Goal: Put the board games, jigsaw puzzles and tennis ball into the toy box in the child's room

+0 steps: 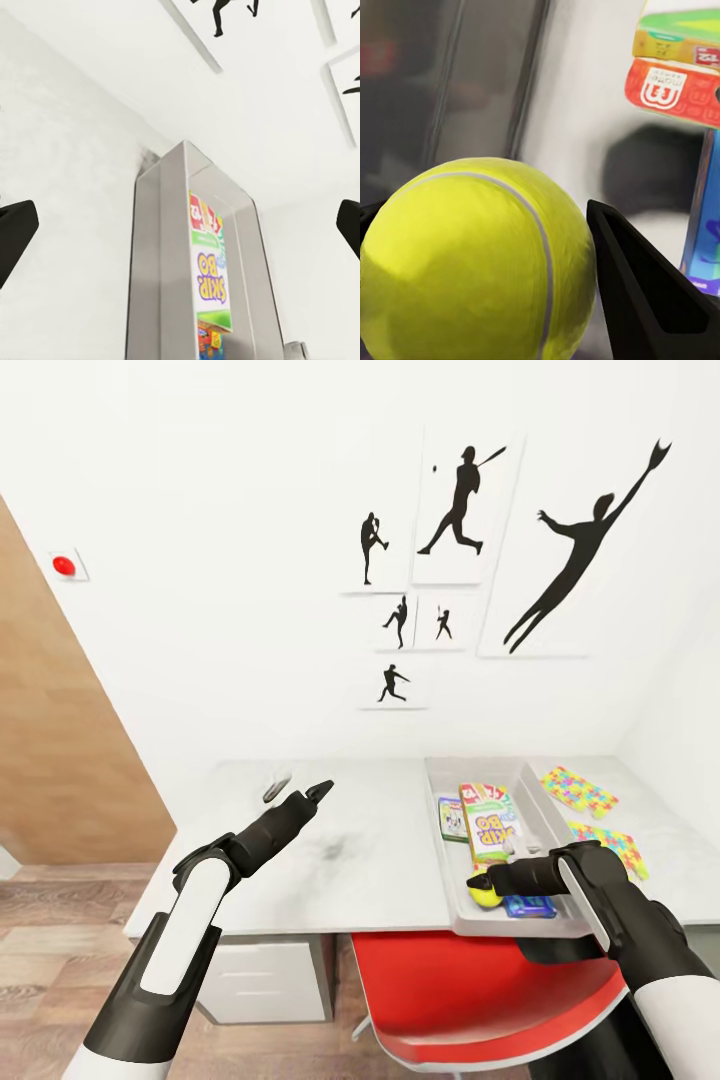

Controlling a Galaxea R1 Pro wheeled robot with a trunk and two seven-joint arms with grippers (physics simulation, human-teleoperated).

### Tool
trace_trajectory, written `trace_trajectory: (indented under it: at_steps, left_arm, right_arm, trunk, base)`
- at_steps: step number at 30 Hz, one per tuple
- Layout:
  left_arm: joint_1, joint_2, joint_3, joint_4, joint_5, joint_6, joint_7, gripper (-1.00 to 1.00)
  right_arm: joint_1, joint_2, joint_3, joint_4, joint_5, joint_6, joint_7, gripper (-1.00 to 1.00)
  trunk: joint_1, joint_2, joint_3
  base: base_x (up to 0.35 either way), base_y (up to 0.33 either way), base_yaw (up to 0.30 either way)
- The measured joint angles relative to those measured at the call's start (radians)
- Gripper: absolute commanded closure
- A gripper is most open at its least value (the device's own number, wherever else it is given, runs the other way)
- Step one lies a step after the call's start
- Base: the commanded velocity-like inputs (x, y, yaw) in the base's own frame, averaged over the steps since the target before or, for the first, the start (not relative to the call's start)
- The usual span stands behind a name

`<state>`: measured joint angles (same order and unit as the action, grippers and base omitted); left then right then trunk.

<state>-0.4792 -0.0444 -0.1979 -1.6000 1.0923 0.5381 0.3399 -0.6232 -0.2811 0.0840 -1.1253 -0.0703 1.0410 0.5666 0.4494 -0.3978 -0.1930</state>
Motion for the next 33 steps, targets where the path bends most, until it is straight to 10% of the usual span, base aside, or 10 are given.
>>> trace_trajectory:
  at_steps: [33]
  left_arm:
    - [0.000,0.000,0.000,-0.001,0.000,0.000,0.000,-1.00]
  right_arm:
    - [0.001,0.001,0.000,-0.003,0.001,0.000,-0.001,1.00]
  trunk:
    - [0.000,0.000,-0.004]
  base:
    - [0.000,0.000,0.000]
